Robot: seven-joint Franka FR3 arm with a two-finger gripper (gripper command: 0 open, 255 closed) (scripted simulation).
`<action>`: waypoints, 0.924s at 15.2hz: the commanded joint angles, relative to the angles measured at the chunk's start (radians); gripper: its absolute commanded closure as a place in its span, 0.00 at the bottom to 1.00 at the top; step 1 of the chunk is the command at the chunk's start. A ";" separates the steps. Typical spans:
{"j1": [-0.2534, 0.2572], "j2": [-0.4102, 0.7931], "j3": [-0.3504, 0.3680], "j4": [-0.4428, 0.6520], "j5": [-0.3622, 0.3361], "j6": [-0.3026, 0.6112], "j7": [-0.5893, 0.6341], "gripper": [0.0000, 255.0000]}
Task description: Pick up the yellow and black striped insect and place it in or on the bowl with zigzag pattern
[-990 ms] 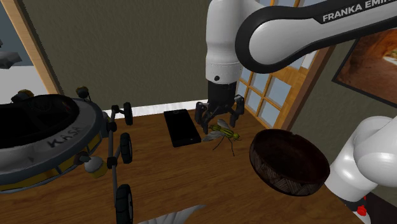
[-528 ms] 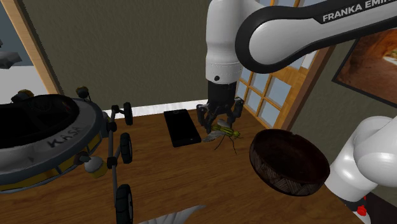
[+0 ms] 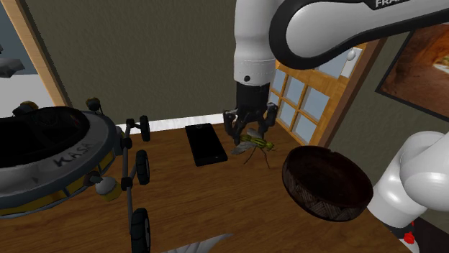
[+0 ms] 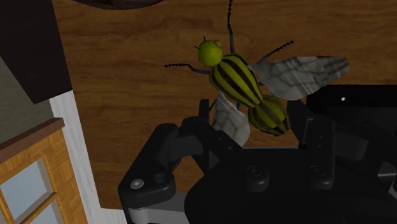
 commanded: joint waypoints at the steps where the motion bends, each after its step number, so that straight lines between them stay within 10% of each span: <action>1: 0.000 -0.004 -0.003 0.023 0.000 -0.027 0.001 1.00; 14: -0.007 -0.018 -0.022 0.185 -0.007 -0.203 0.007 1.00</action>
